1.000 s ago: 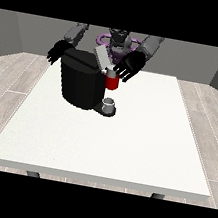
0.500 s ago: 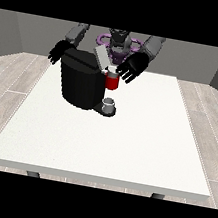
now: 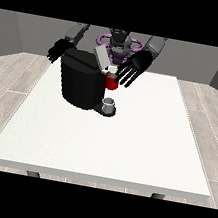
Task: Insert the coffee pod into the coffee machine and close the lid
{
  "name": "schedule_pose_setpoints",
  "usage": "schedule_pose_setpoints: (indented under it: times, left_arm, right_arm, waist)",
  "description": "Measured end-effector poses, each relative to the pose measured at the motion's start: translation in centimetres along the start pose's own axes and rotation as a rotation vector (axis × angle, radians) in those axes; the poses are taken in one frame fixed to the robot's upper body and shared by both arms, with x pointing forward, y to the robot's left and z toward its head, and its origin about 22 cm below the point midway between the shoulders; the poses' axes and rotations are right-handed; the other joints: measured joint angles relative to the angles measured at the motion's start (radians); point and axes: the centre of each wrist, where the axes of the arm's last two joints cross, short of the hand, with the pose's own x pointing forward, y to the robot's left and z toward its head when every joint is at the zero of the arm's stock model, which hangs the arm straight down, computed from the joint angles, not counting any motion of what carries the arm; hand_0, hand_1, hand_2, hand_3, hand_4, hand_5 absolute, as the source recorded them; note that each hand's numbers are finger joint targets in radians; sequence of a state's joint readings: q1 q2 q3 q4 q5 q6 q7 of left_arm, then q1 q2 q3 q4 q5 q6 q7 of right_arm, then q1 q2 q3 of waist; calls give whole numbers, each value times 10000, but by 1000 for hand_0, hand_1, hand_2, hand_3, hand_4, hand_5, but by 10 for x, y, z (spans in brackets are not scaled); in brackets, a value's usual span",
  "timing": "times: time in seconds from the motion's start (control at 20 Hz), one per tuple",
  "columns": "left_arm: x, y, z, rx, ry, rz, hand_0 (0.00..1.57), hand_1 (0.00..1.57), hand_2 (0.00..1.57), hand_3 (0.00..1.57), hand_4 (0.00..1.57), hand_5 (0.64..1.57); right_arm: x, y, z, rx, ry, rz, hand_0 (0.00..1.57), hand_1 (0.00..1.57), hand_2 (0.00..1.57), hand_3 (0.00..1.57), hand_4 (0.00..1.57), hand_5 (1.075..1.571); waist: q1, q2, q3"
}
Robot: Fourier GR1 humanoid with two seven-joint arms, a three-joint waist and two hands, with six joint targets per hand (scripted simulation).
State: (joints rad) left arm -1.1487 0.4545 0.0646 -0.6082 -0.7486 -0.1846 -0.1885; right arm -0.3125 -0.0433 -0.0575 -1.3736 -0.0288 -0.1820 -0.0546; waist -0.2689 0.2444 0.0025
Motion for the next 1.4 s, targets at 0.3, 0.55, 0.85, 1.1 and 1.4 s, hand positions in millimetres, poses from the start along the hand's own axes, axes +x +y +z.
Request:
schedule_pose_setpoints:
  times: [0.3, 0.55, 0.85, 1.1, 1.4]
  left_arm:
    - [1, -6, 0, -322, 110, -67, 0, 0, 0, 0, 0, 1571]
    - [-5, -14, 3, -532, 301, 111, 0, 0, 0, 0, 0, 1571]
    - [-21, -48, 13, -799, 486, 1414, 0, 0, 0, 0, 0, 1571]
    - [-28, -95, 22, -565, 509, 4566, 0, 0, 0, 0, 237, 1571]
    - [-46, -159, 51, -642, 985, 7464, 0, 0, 0, 0, 0, 1571]
  right_arm:
    - [-9, -5, 4, -123, 109, -102, 0, 0, 0, 0, 427, 1571]
    - [-18, -7, 16, -38, 266, -198, 0, 0, 0, 0, 434, 1571]
    - [-29, -21, 32, -297, 735, -325, 0, 0, 0, 0, 445, 1571]
    - [-37, -38, 43, -461, 949, 23, 0, 0, 0, 0, 366, 1571]
    - [-28, -47, 43, 89, 1159, 318, 0, 0, 0, 0, 125, 1571]
  waist:
    - [154, -286, -17]
    - [186, -705, -21]
    - [551, -1579, -26]
    - [1221, -2520, -34]
    - [2082, -3829, -35]
